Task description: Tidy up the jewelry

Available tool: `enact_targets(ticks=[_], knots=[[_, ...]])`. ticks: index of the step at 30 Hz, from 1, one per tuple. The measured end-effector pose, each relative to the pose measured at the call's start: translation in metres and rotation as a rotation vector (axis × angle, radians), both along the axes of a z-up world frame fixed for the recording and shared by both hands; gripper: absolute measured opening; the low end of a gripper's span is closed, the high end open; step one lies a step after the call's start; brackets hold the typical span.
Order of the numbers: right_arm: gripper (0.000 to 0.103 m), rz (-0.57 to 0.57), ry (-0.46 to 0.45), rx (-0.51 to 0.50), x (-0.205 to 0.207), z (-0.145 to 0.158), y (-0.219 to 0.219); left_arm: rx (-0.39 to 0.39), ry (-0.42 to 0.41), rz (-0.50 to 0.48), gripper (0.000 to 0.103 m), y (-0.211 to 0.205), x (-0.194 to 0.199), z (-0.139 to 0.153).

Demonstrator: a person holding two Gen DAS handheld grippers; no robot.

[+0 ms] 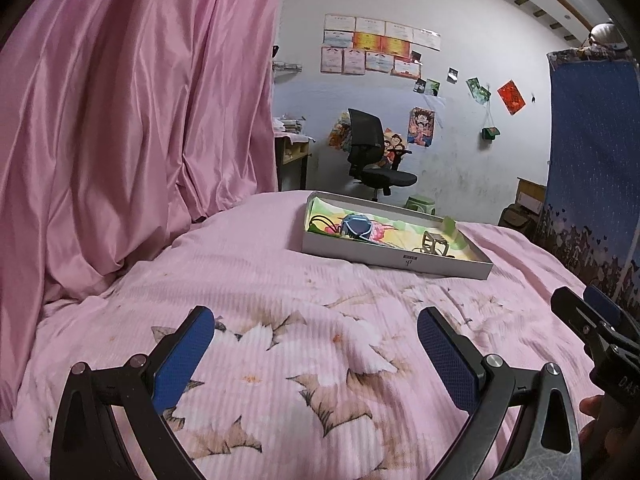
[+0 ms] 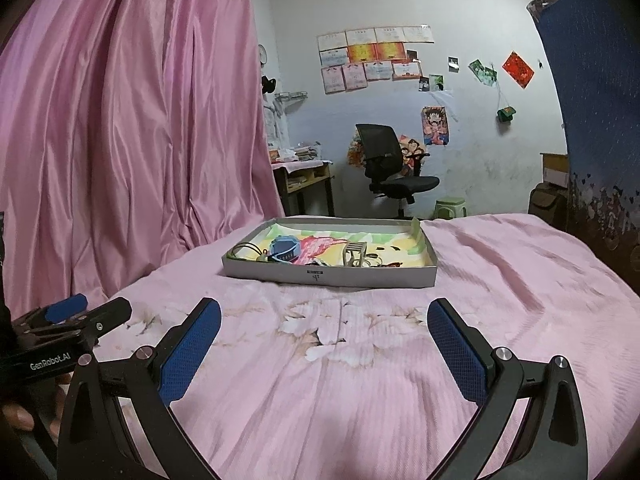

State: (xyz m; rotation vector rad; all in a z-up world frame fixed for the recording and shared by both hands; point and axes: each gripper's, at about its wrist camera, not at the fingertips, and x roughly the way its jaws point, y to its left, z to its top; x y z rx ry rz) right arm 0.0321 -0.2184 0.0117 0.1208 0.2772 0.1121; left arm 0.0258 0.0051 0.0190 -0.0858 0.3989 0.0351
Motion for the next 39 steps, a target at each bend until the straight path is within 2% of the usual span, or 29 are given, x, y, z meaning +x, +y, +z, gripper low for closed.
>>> enact_targets(ticks=[17,27,39], knots=[[0.102,-0.039,-0.013,-0.004,-0.016,-0.002,-0.001,-0.031,-0.033,0.056,0.102,0.009,-0.009,-0.006],[0.102,-0.039,-0.017,0.000,-0.013,-0.009,-0.002,0.063,-0.040,0.021,0.102,-0.005,-0.010,-0.007],[0.102,-0.046,0.017,-0.006,-0.006,-0.013,-0.001,0.056,-0.049,0.032,0.102,-0.005,-0.011,-0.007]])
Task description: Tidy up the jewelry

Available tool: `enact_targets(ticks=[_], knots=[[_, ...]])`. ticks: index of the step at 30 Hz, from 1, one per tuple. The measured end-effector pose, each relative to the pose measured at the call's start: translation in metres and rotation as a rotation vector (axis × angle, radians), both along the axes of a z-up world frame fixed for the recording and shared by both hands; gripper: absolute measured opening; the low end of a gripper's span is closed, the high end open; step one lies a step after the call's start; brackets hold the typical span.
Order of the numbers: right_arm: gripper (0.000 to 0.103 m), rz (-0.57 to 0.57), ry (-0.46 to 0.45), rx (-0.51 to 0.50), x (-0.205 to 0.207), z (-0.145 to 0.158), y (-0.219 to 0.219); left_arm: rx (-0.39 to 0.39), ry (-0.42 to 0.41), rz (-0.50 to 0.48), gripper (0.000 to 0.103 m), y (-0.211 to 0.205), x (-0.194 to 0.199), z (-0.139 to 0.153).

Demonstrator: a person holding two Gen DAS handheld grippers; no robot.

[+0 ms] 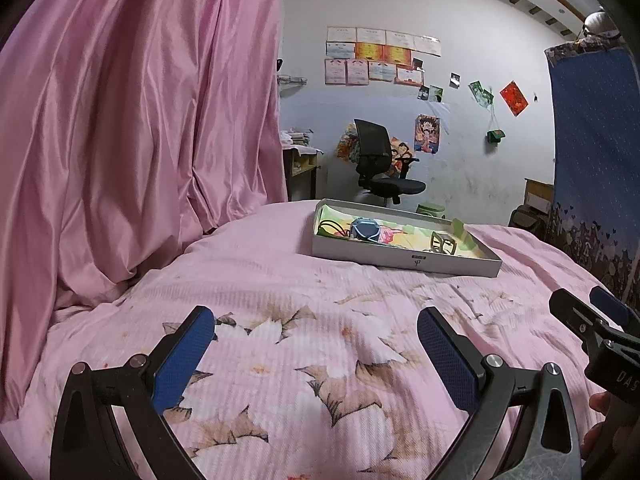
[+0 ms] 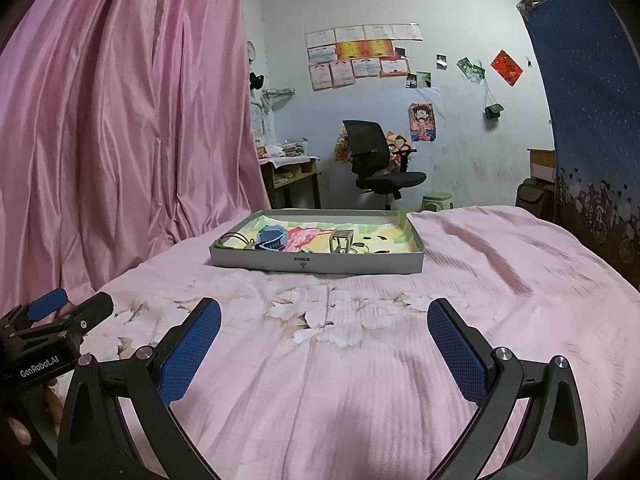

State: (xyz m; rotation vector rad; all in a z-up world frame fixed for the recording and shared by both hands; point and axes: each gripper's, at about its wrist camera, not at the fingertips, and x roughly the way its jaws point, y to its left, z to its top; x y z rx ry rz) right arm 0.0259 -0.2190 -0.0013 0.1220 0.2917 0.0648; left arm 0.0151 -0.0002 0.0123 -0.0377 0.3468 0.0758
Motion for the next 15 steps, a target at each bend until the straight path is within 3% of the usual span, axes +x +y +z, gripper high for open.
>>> enact_targets(ticks=[15], knots=[[0.102,0.000,0.008,-0.002,0.0006,-0.0016,-0.0006,0.014,-0.003,-0.005,0.102,-0.0015,-0.0005,-0.0002]])
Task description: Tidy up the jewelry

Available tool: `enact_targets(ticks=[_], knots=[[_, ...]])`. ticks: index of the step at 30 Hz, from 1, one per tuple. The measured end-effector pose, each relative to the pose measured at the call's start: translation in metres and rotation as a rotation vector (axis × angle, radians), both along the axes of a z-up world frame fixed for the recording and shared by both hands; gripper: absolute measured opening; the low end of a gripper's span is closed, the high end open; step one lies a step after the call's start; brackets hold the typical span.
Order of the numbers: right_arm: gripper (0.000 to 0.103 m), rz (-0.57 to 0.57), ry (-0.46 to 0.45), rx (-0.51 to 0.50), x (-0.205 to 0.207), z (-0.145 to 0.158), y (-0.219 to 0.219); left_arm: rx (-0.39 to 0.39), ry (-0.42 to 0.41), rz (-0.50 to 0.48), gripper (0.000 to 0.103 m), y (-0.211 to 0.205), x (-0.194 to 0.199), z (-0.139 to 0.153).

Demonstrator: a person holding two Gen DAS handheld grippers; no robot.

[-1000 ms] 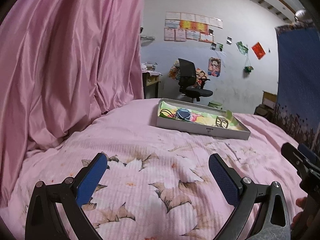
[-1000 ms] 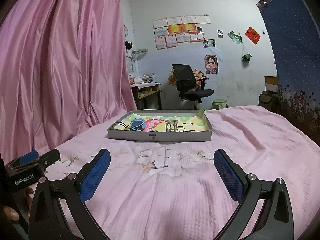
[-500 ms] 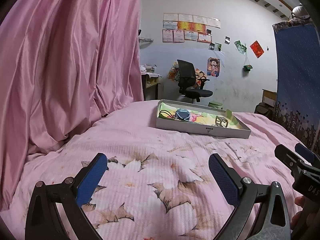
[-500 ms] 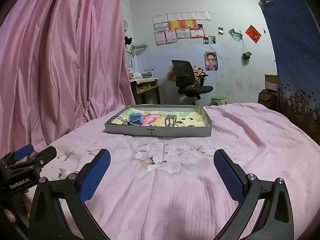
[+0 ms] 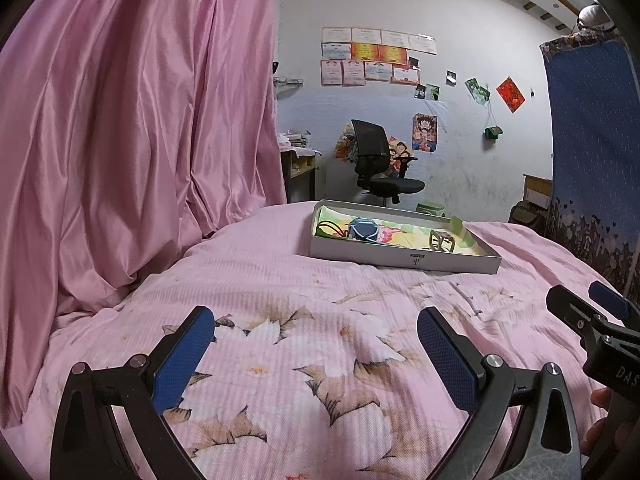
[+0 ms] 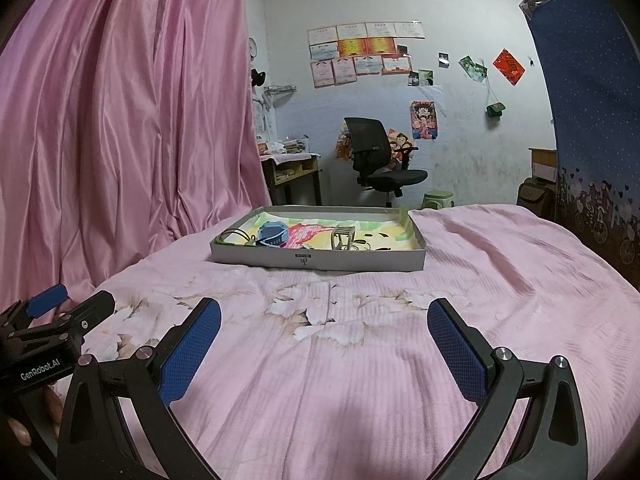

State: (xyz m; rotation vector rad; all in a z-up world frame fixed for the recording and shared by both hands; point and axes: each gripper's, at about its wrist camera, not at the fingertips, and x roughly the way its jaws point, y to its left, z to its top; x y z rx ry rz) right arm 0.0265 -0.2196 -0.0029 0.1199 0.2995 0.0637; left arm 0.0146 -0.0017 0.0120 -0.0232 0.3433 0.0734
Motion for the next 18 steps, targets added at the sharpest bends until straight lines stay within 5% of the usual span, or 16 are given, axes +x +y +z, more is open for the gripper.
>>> enact_targets(ticks=[18], knots=[[0.102,0.002,0.004,-0.004,0.0001,-0.0002,0.0018,0.000,0.000,0.000,0.102,-0.0011,-0.0004,-0.0004]])
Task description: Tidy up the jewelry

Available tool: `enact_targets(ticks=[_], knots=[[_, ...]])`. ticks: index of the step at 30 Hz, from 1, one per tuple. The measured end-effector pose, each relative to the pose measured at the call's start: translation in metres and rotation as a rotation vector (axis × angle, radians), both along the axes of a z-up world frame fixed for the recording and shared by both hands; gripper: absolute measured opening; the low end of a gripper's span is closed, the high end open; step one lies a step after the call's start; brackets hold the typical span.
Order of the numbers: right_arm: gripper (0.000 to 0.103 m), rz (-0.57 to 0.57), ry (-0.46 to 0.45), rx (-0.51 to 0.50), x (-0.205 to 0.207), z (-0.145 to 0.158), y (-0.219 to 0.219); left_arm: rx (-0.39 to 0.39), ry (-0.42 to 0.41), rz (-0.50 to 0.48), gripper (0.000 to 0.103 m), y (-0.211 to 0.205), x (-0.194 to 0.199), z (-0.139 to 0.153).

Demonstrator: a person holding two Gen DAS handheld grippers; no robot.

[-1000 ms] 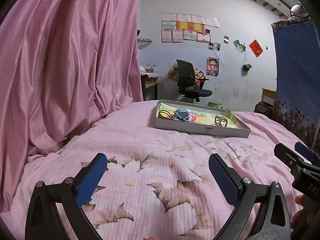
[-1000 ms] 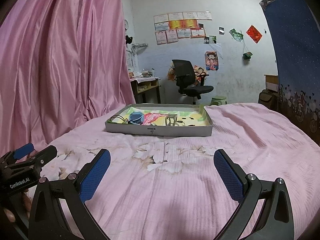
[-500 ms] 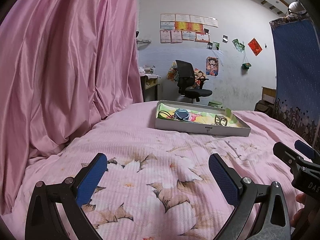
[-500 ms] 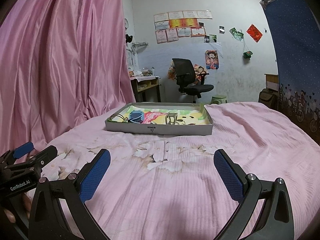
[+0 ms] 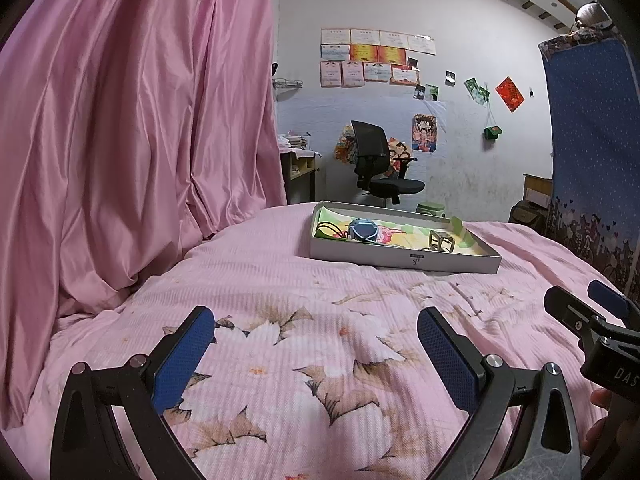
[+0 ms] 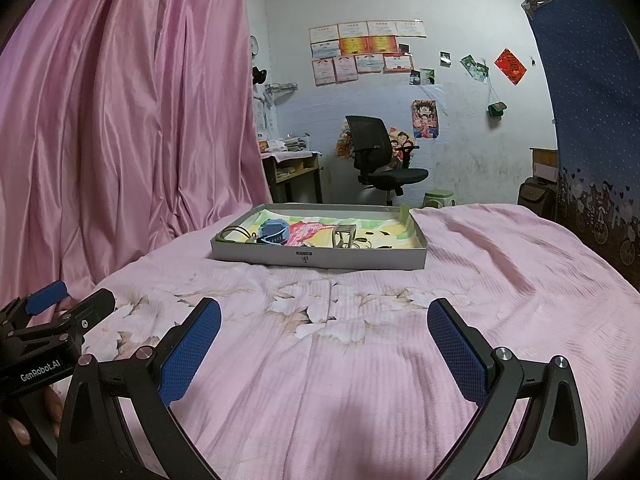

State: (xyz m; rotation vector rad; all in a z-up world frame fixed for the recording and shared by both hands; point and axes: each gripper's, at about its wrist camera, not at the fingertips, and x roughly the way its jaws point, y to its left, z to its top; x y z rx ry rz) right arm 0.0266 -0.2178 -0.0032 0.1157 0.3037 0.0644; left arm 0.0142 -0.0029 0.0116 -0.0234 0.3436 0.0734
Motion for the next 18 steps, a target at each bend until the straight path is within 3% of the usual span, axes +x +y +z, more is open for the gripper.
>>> enact_targets(ticks=[18], knots=[[0.102,0.000,0.001,-0.001,0.0002,0.0007,0.0010,0.002,-0.002,-0.001,0.102,-0.0015,-0.0005,0.0000]])
